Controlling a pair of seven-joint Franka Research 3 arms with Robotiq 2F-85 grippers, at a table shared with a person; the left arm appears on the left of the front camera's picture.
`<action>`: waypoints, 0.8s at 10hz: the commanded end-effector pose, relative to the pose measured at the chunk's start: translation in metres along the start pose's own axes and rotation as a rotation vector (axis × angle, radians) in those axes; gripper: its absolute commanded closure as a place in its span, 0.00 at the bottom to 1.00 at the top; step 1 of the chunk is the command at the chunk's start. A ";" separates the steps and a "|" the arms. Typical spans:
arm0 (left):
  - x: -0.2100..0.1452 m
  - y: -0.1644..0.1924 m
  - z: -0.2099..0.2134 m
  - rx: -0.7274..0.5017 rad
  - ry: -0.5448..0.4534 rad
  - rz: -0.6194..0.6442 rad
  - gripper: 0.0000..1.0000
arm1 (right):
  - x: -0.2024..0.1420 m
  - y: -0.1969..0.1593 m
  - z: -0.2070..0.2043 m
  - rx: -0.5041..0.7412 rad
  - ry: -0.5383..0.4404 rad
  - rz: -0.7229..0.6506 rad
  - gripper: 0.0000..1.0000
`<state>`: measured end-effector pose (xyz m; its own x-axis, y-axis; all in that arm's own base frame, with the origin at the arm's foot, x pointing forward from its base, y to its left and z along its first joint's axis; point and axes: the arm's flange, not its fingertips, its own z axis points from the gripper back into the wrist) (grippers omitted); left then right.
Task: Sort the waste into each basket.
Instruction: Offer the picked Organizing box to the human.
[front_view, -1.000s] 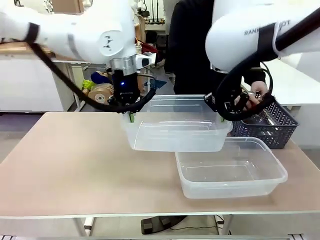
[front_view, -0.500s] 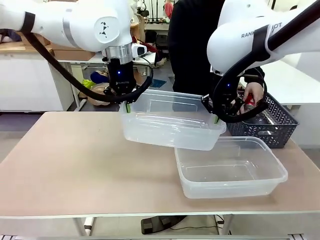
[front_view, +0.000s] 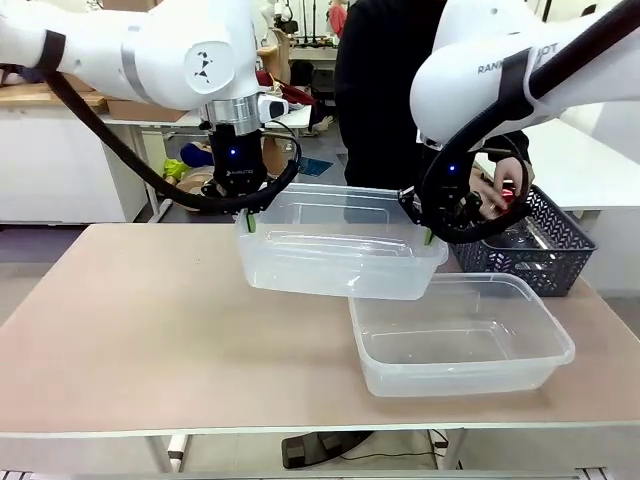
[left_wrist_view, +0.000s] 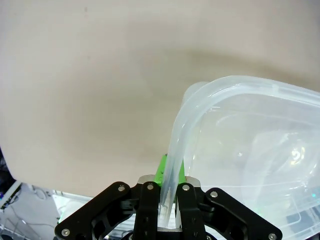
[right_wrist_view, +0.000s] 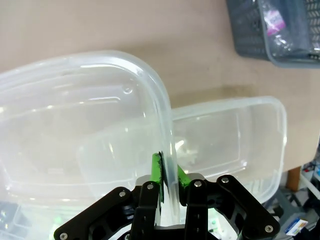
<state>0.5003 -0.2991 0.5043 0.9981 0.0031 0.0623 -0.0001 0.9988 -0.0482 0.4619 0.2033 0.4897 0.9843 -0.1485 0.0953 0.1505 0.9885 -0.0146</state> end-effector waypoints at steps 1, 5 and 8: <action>0.002 -0.004 0.005 -0.004 -0.011 -0.003 0.94 | -0.004 -0.002 0.000 -0.005 0.002 0.001 0.95; 0.002 -0.004 0.005 -0.004 -0.011 -0.003 0.94 | -0.004 -0.002 0.000 -0.005 0.002 0.001 0.95; 0.002 -0.004 0.005 -0.004 -0.011 -0.003 0.94 | -0.004 -0.002 0.000 -0.005 0.002 0.001 0.95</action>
<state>0.5011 -0.2997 0.5040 0.9981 0.0025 0.0620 0.0006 0.9988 -0.0486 0.4620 0.2028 0.4897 0.9842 -0.1495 0.0949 0.1516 0.9883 -0.0151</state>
